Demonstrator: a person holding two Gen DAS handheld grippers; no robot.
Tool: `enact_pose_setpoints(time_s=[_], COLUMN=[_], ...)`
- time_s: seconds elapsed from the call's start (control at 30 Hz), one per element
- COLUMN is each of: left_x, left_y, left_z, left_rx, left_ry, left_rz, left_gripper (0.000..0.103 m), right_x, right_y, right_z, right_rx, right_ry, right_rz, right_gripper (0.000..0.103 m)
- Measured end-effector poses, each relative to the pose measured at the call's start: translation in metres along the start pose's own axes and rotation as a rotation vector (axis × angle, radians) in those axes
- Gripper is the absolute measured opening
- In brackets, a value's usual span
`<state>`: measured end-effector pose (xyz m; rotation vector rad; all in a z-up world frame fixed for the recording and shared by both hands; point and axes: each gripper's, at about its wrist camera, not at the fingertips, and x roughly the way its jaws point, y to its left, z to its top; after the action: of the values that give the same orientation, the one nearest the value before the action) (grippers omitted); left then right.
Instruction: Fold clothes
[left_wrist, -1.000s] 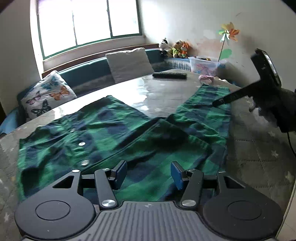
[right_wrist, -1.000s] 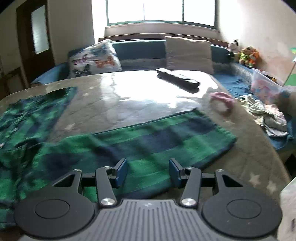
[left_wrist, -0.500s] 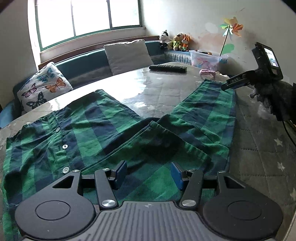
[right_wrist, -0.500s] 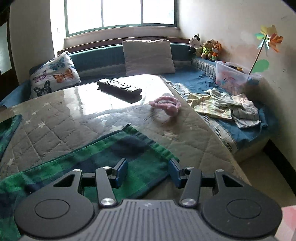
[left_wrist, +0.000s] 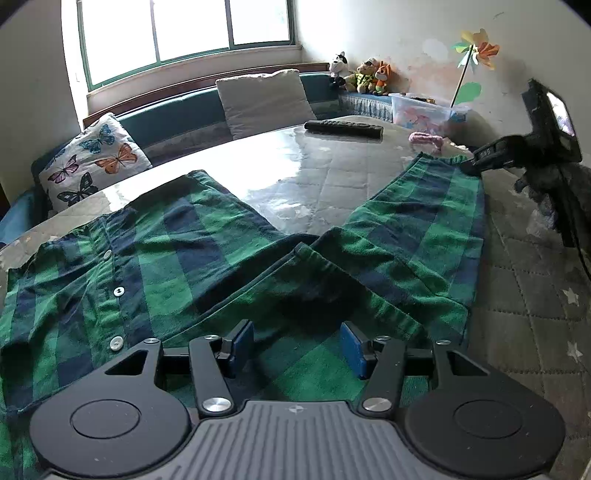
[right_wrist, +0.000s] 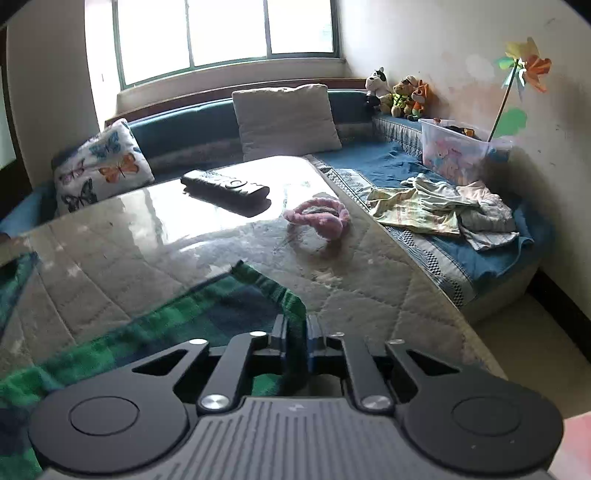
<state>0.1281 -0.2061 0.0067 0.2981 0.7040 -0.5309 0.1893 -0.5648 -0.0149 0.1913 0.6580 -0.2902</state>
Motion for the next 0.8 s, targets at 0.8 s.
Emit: enact_pose_setpoints(time_s=[0.8], left_x=[-0.033], left_y=[0.02], left_z=[-0.008], left_rx=[-0.013], left_ry=[-0.081], left_rz=[0.008], left_gripper=[0.056], right_x=[-0.184], right_y=[0.117], right_z=[0.046], right_rx=[-0.106], right_ry=[-0.245], right_rz=[0.51], right_gripper=[0.006])
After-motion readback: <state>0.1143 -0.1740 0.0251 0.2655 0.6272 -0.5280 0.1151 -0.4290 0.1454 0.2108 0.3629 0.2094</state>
